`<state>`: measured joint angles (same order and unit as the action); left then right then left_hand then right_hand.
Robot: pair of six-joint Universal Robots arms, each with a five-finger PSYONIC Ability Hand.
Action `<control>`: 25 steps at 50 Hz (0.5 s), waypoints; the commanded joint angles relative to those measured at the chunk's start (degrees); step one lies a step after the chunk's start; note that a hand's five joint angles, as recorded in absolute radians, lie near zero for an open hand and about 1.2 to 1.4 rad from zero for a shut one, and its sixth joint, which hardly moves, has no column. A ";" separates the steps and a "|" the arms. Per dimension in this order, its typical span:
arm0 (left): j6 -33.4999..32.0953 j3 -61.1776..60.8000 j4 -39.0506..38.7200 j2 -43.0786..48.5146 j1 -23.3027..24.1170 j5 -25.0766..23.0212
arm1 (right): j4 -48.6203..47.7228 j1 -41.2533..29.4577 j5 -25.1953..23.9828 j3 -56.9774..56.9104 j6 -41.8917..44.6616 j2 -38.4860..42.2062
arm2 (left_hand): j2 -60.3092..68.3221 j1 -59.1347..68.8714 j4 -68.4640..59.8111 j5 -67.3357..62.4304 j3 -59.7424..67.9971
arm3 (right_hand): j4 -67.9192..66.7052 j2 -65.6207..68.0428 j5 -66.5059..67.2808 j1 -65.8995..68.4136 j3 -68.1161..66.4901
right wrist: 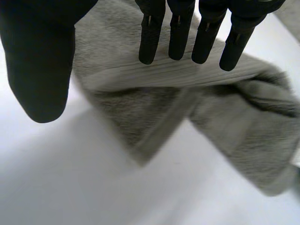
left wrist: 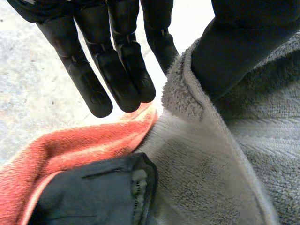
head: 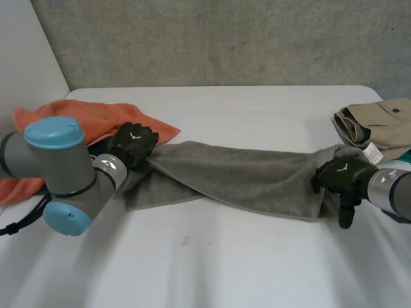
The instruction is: Fold the laundry.
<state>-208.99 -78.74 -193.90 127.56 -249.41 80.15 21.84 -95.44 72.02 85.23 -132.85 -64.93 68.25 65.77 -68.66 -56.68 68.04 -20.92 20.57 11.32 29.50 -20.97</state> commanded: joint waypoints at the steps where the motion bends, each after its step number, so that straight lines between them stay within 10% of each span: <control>1: 1.92 -1.33 0.11 -2.93 -0.02 0.09 | -5.92 -1.94 -1.01 4.15 -2.94 1.83 | 11.75 14.23 -11.34 -13.32 11.96 | -5.07 5.41 4.67 -3.52 -5.02; 25: 4.56 0.69 1.25 -6.00 0.85 0.70 | -32.03 -4.84 3.56 10.31 -3.21 6.05 | 11.75 14.23 -11.34 -13.32 11.96 | -18.19 18.53 17.79 9.60 -18.14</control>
<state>-205.13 -77.98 -192.76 122.37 -248.62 80.71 -8.71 -100.34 75.71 96.27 -136.25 -58.91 68.25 65.77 -68.69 -56.68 68.04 -33.42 33.06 18.25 29.69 -33.33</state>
